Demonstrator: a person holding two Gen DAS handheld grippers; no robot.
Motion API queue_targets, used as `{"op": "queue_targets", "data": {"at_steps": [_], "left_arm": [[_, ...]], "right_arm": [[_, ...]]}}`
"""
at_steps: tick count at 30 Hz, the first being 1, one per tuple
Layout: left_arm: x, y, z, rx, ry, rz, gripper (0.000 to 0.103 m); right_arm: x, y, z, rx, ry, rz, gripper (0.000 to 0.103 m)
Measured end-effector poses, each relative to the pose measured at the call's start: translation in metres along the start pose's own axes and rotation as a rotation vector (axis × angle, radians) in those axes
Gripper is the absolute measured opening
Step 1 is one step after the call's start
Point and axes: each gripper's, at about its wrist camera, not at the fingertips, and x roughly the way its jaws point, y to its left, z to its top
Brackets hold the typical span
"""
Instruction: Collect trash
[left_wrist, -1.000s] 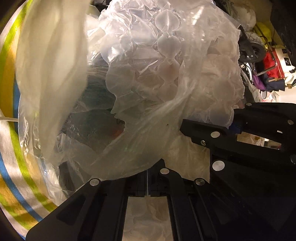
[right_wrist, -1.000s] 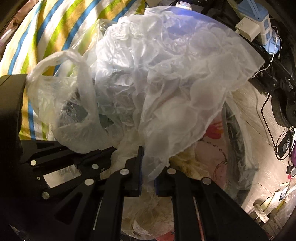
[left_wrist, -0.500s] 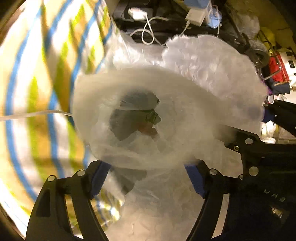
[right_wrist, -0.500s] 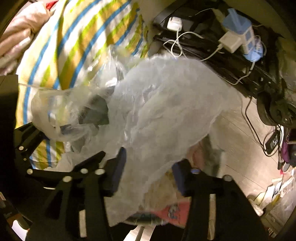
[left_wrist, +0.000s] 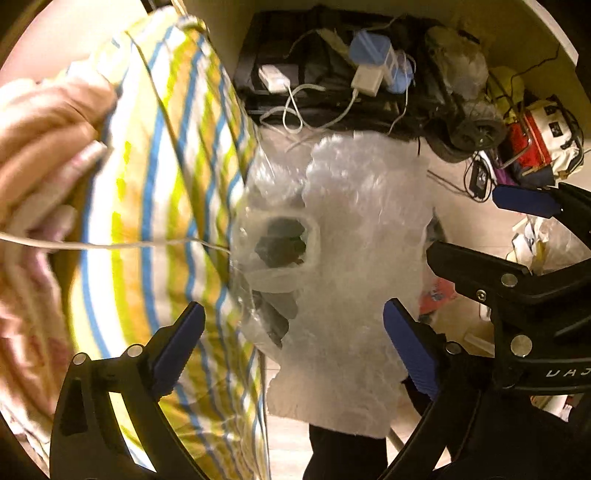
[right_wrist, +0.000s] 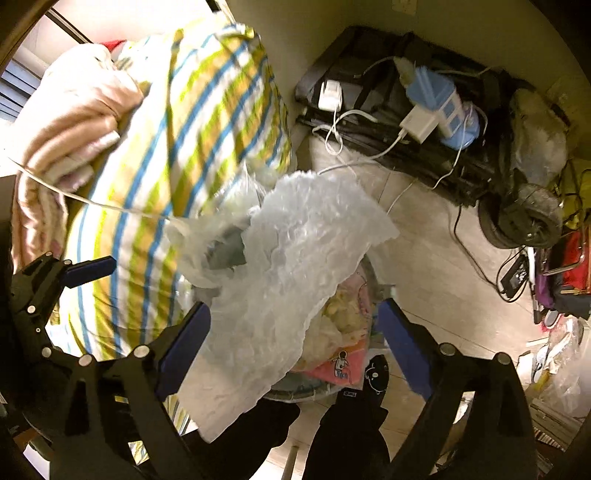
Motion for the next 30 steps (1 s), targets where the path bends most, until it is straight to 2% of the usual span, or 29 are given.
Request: {"op": "queue_targets", "data": {"at_steps": [1,4,12,20,27,30], "left_arm": [[-0.011,0.001,0.001,0.000,-0.014,0.001,0.097],[-0.038,0.002,0.006,-0.005,-0.050,0.011,0.097],[-0.112,0.005,0.020,-0.013,-0.149,0.036,0.097],[-0.195,-0.012,0.031,0.059,-0.258,0.063,0.097],[-0.261,-0.031,0.044,0.096,-0.345,0.059,0.097],[-0.292,-0.042,0.053,0.144,-0.376,0.033,0.097]], "right_arm": [[-0.006,0.000,0.001,-0.003,-0.010,-0.010,0.096],[-0.036,0.002,0.006,-0.014,-0.064,-0.046,0.096],[-0.112,-0.003,0.011,0.010,-0.172,-0.073,0.096],[-0.191,-0.008,0.009,0.038,-0.268,-0.096,0.096],[-0.247,-0.014,0.010,0.063,-0.339,-0.112,0.096],[-0.271,-0.016,0.012,0.080,-0.366,-0.119,0.096]]}}
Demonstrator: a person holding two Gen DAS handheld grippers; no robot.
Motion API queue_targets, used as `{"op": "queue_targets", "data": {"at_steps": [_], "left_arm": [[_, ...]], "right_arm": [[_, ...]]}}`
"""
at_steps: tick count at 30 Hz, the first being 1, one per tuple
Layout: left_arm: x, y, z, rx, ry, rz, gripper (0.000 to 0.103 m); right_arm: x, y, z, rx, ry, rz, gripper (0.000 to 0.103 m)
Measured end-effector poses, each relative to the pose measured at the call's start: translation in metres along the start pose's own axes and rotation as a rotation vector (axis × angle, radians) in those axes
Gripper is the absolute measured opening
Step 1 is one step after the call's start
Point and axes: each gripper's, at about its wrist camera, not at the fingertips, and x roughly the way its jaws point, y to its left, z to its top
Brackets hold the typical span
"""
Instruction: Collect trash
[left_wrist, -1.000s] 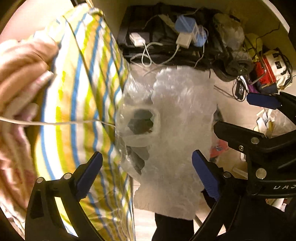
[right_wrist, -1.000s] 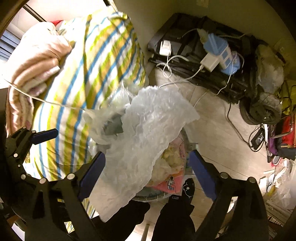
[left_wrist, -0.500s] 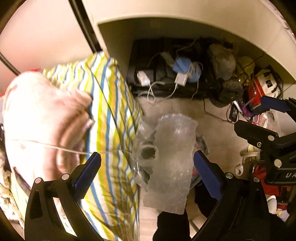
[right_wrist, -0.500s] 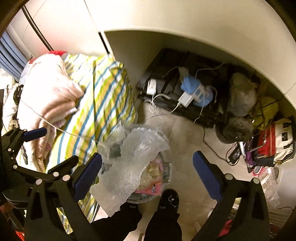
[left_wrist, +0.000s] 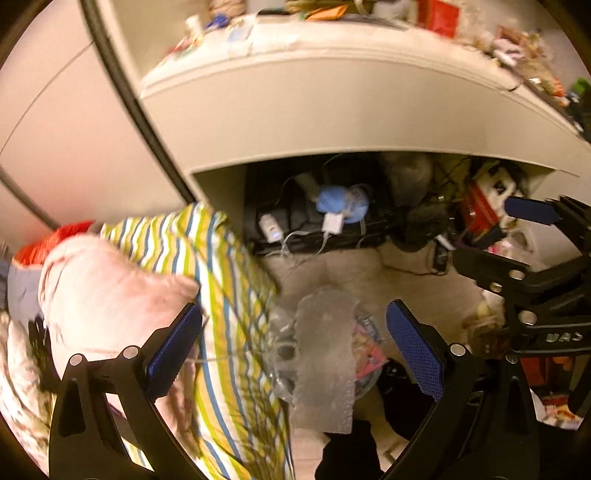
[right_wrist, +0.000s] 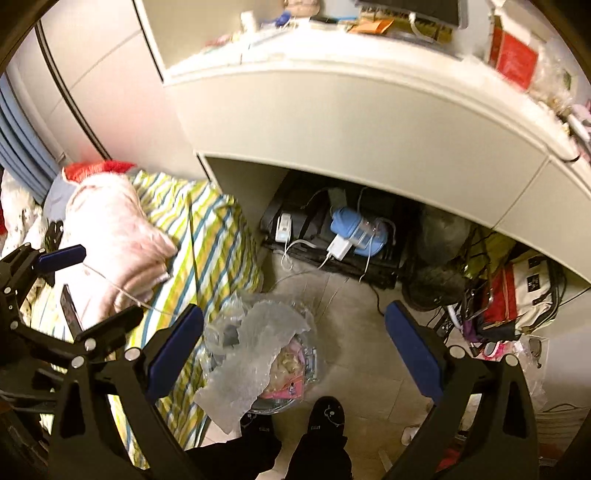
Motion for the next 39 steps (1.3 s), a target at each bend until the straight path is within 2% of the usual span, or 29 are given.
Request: {"op": "queue_targets", "data": {"at_steps": [7,11,17,21,25,30,33,39], "left_arm": [[-0.057,-0.015,0.033,0.041,-0.126,0.045,0.097],[-0.085,-0.018,0.050,-0.005,-0.198,0.097,0.097],[-0.120,-0.027,0.080,-0.069,-0.295,0.137,0.097],[-0.138,-0.034,0.098,-0.087,-0.342,0.066,0.097],[-0.147,-0.043,0.110,-0.085,-0.370,0.050,0.097],[-0.149,-0.048,0.114,-0.109,-0.369,0.057,0.097],[-0.152,-0.052,0.112,-0.103,-0.398,0.076,0.097],[-0.149,-0.055,0.114,-0.101,-0.373,0.062,0.097]], "right_arm": [[-0.058,-0.007,0.028,0.021,-0.120,-0.014,0.096],[-0.099,-0.019,0.045,0.047,-0.206,-0.024,0.096],[-0.144,-0.038,0.058,0.069,-0.289,-0.061,0.096],[-0.163,-0.055,0.060,0.103,-0.320,-0.090,0.096],[-0.176,-0.068,0.058,0.129,-0.338,-0.115,0.096],[-0.183,-0.079,0.054,0.145,-0.342,-0.138,0.096],[-0.183,-0.083,0.052,0.147,-0.337,-0.145,0.096],[-0.179,-0.089,0.051,0.145,-0.319,-0.137,0.096]]}}
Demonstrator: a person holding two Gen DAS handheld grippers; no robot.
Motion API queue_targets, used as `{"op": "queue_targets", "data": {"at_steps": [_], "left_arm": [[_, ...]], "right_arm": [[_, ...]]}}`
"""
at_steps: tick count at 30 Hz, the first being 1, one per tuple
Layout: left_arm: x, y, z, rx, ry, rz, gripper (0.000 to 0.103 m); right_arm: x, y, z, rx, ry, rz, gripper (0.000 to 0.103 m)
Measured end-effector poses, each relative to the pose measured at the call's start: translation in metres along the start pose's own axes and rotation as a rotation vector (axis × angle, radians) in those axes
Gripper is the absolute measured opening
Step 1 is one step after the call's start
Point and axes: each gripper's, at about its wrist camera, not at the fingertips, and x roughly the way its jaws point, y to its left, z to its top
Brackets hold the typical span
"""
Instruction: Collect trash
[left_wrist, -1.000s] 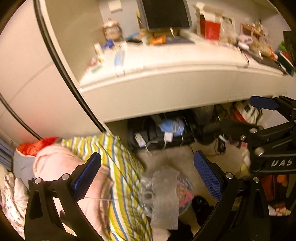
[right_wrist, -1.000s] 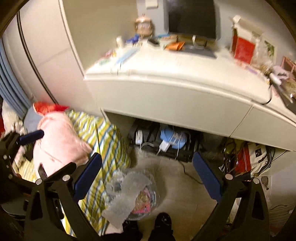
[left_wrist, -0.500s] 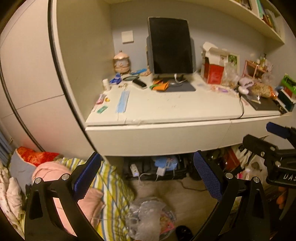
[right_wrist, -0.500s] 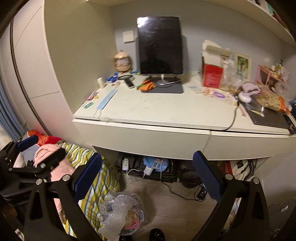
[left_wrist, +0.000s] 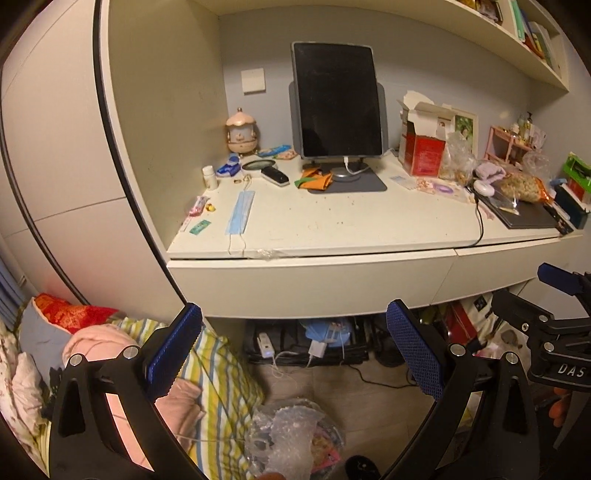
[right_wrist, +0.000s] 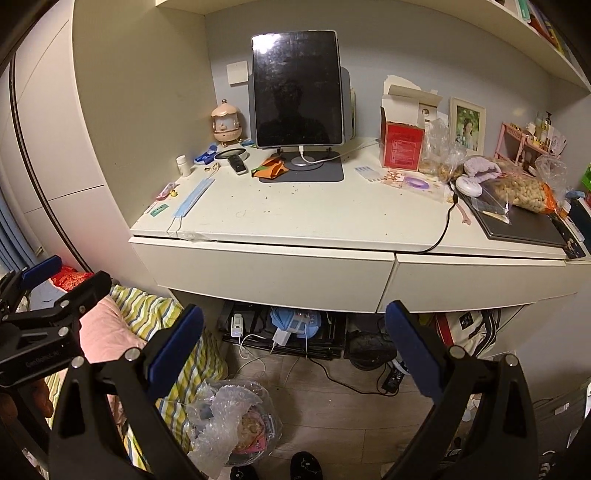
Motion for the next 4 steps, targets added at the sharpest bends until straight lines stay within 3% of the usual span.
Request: {"op": "queue_targets", "data": {"at_steps": [4], "left_arm": [[0.0009,0.0001,-0.0004,-0.011,0.011,0.020,0.097]], "right_arm": [[0.0041,0.0004,-0.0005,-0.009,0.011,0.020,0.096]]}}
